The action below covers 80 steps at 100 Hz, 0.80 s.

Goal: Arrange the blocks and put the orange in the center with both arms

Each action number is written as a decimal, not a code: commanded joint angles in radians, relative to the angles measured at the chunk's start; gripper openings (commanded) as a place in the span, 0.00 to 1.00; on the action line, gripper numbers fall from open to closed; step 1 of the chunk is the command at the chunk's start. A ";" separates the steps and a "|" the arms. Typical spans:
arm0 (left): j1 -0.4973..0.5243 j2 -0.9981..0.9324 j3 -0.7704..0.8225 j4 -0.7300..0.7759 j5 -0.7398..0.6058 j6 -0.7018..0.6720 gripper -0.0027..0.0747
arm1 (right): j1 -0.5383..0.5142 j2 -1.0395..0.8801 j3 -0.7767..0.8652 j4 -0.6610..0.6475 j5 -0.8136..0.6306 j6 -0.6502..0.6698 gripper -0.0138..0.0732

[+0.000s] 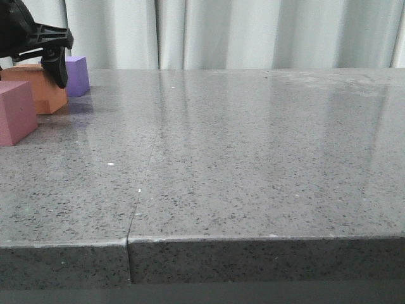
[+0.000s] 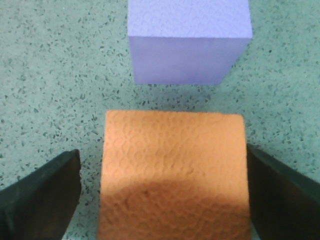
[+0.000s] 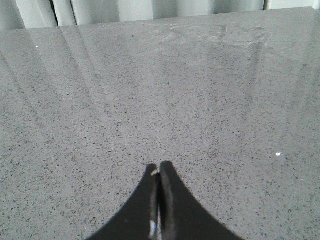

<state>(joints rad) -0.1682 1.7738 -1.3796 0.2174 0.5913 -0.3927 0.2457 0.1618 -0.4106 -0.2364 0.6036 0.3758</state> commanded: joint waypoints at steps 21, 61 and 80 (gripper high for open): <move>-0.003 -0.179 -0.026 -0.002 -0.068 -0.008 0.83 | -0.002 0.009 -0.023 -0.022 -0.071 -0.013 0.08; -0.005 -0.354 -0.013 -0.002 -0.071 -0.008 0.10 | -0.002 0.009 -0.023 -0.022 -0.071 -0.013 0.08; -0.005 -0.437 0.037 -0.002 -0.075 -0.008 0.01 | -0.002 0.009 -0.023 -0.022 -0.071 -0.013 0.08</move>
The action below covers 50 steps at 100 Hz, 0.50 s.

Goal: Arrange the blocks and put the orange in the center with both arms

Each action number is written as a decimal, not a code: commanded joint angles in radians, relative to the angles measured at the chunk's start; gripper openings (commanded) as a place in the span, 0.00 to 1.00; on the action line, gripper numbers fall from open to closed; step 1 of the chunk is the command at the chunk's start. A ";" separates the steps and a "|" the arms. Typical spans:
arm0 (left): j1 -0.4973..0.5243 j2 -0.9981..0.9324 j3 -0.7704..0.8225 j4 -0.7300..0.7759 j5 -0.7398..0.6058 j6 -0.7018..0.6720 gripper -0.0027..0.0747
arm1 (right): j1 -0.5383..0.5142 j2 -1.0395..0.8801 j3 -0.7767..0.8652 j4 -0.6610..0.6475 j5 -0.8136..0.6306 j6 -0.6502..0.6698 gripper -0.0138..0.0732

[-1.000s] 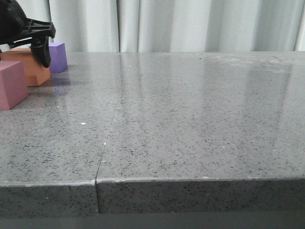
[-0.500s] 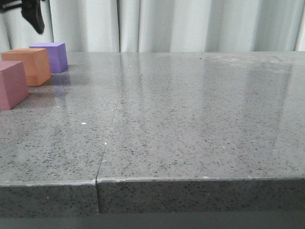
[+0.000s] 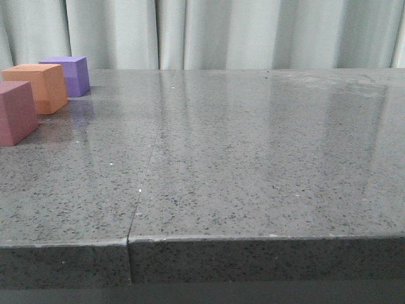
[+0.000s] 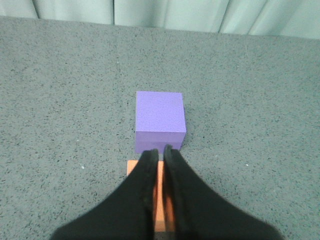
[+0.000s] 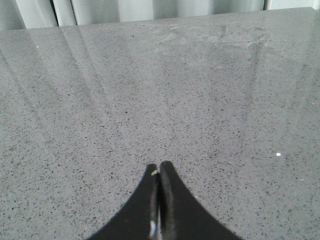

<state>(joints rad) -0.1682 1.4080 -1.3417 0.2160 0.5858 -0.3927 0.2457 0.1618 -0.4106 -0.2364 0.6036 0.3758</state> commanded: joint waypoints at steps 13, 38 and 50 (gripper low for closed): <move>-0.005 -0.138 0.063 0.002 -0.076 -0.008 0.01 | -0.002 0.009 -0.023 -0.022 -0.071 -0.013 0.08; -0.005 -0.300 0.215 0.002 -0.078 -0.008 0.01 | -0.002 0.009 -0.023 -0.022 -0.071 -0.013 0.08; -0.005 -0.389 0.288 0.005 -0.084 -0.008 0.01 | -0.002 0.009 -0.023 -0.022 -0.071 -0.013 0.08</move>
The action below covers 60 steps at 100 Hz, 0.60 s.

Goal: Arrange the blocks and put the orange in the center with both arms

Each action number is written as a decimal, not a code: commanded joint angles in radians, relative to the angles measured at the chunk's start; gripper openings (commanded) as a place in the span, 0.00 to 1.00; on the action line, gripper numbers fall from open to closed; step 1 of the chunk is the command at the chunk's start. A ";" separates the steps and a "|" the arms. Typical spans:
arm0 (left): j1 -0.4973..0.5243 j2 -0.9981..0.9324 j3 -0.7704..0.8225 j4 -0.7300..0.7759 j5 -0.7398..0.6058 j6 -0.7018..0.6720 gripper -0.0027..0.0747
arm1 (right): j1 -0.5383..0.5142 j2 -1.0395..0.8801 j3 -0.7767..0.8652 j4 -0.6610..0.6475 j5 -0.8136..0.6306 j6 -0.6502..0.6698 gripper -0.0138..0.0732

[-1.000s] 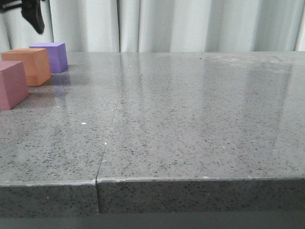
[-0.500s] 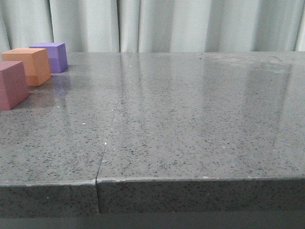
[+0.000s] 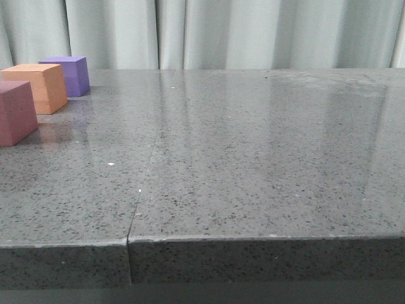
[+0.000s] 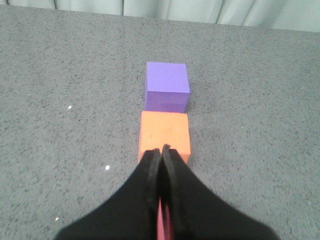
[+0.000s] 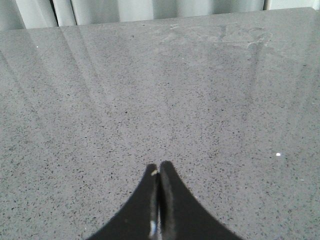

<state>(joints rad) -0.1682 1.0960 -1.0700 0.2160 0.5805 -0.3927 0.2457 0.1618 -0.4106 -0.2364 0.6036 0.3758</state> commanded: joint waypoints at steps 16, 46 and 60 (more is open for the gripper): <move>-0.005 -0.197 0.116 -0.005 -0.101 -0.008 0.01 | -0.002 0.009 -0.023 -0.022 -0.071 -0.013 0.08; -0.005 -0.385 0.246 -0.024 -0.101 -0.008 0.01 | -0.002 0.009 -0.023 -0.022 -0.071 -0.013 0.08; -0.005 -0.450 0.280 -0.024 -0.072 -0.008 0.01 | -0.002 0.009 -0.023 -0.022 -0.071 -0.013 0.08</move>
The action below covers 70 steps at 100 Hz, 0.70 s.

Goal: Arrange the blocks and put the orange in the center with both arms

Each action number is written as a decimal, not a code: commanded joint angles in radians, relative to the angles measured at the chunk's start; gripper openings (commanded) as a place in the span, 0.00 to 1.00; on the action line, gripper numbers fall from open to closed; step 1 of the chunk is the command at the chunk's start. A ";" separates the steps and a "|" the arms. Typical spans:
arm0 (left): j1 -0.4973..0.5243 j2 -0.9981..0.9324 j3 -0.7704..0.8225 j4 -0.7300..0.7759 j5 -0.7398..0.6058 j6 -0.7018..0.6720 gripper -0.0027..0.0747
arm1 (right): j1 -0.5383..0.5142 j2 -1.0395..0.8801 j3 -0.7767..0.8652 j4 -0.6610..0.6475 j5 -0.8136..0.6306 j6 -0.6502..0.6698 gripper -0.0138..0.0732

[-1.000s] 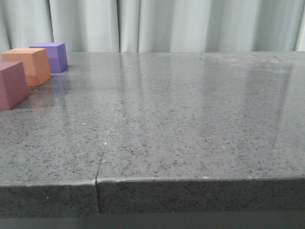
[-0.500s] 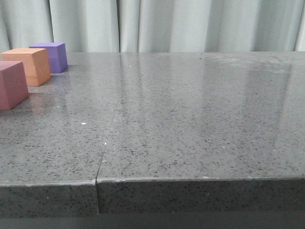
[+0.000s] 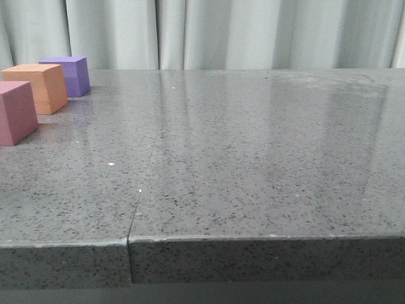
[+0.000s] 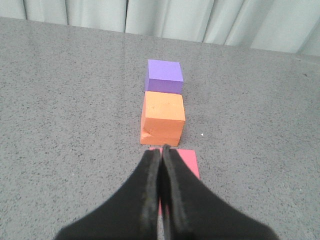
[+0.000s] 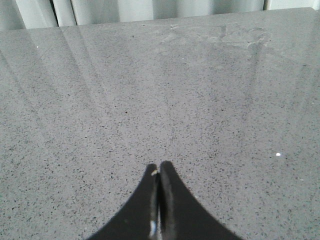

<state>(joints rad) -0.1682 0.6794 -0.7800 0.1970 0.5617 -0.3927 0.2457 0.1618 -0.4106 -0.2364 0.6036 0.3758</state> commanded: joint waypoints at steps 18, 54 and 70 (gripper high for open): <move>-0.005 -0.089 0.029 -0.005 0.017 -0.008 0.01 | -0.002 0.009 -0.023 -0.022 -0.071 -0.013 0.08; -0.005 -0.245 0.197 0.026 0.053 -0.008 0.01 | -0.002 0.009 -0.023 -0.022 -0.071 -0.013 0.08; -0.005 -0.323 0.275 0.038 -0.014 -0.001 0.01 | -0.002 0.009 -0.023 -0.022 -0.071 -0.013 0.08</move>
<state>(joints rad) -0.1682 0.3795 -0.5151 0.2200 0.6677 -0.3927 0.2457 0.1618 -0.4106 -0.2364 0.6036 0.3758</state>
